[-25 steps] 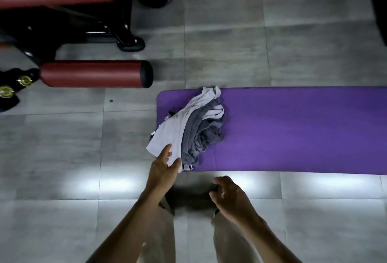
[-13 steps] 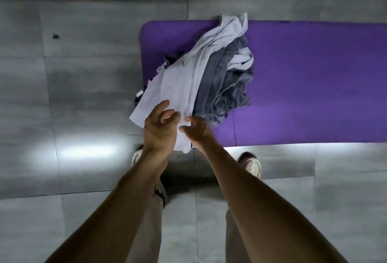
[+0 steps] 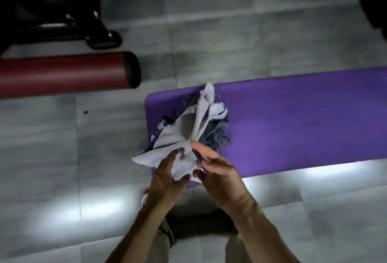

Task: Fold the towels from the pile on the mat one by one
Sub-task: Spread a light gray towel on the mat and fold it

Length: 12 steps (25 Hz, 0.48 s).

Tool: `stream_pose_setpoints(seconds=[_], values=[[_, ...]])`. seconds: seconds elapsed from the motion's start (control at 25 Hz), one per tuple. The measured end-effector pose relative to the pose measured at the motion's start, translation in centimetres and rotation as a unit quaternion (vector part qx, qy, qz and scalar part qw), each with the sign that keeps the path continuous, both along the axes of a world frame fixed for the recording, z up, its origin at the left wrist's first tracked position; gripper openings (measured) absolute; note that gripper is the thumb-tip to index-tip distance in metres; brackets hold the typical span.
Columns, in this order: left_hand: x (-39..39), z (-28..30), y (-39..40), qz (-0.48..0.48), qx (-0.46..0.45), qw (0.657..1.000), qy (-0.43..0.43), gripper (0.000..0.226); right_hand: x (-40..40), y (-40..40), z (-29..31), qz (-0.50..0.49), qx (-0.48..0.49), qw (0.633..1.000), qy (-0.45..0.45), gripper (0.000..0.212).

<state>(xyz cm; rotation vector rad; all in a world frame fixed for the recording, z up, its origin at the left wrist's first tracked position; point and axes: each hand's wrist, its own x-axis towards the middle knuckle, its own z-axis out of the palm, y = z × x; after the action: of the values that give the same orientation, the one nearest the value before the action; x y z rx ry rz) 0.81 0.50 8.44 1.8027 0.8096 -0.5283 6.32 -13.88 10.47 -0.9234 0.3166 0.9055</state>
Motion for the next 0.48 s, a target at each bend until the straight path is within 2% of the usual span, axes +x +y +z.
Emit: stream_pose_setpoints(seconds=[0.12, 0.2, 0.28, 0.36, 0.48], values=[[3.0, 11.7, -4.4, 0.026, -0.014, 0.987, -0.158, 0.069, 3.0, -4.5, 14.2, -0.033, 0.074, 0.995, -0.062, 0.049], [4.6, 18.2, -7.1, 0.045, 0.013, 0.977, -0.206, 0.065, 4.9, -7.4, 22.2, -0.056, 0.121, 0.985, -0.110, 0.043], [6.0, 24.9, -10.2, 0.068, 0.016, 0.969, -0.239, 0.039, 6.4, -10.7, 30.3, -0.066, 0.159, 0.971, -0.164, 0.041], [6.7, 31.0, -13.4, 0.091, 0.002, 0.959, -0.268, 0.007, 7.4, -14.0, 36.7, -0.069, 0.158, 0.963, -0.207, 0.047], [7.4, 37.9, -16.2, 0.117, -0.091, 0.945, -0.291, 0.018, 8.6, -19.0, 43.6, -0.119, 0.090, 0.953, -0.265, 0.056]])
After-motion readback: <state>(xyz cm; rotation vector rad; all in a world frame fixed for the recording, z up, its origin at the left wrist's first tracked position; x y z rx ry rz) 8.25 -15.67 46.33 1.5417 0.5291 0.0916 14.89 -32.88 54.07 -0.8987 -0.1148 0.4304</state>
